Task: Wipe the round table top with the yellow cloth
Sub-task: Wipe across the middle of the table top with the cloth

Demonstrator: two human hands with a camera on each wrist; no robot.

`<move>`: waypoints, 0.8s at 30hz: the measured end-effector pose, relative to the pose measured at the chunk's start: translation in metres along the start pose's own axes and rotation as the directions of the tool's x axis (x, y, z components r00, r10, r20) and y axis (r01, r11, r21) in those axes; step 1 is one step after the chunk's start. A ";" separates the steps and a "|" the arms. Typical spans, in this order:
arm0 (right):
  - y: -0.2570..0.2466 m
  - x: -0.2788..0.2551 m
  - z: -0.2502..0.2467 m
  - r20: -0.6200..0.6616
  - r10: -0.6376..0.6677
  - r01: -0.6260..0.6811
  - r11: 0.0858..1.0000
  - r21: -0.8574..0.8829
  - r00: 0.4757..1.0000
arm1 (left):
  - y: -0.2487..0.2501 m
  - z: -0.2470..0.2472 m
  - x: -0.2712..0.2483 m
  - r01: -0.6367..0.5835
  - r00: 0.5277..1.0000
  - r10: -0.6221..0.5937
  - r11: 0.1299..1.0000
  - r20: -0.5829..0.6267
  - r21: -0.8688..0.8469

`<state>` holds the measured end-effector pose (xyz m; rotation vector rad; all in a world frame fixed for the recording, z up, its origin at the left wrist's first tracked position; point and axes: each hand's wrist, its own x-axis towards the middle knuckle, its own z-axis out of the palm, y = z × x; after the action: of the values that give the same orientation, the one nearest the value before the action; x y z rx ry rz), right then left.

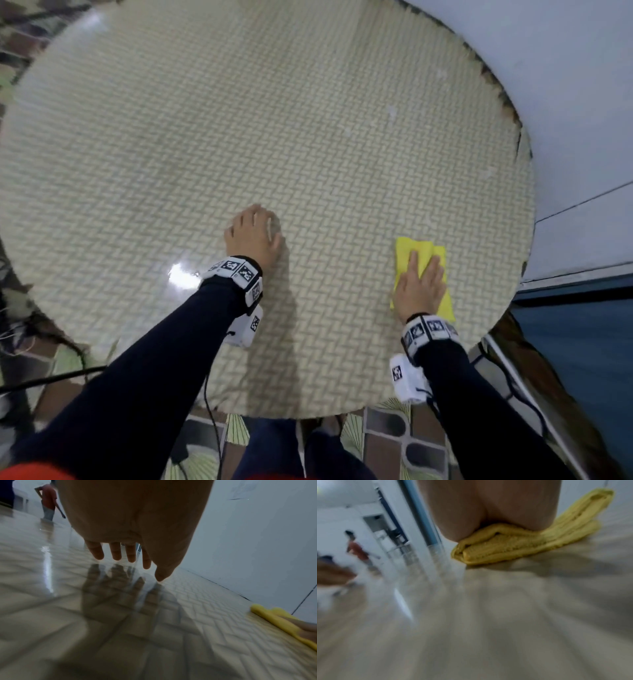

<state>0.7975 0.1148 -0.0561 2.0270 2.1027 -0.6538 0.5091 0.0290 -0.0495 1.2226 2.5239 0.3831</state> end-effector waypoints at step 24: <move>-0.076 0.024 0.024 0.031 -0.285 0.287 0.955 -0.072 0.958 | 0.001 0.005 0.017 -0.040 0.998 0.027 0.975 0.063 0.218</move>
<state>0.7164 0.1273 -0.0713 1.6848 2.3944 -0.6186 0.5016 0.0440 -0.0562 1.3357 2.5496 0.0737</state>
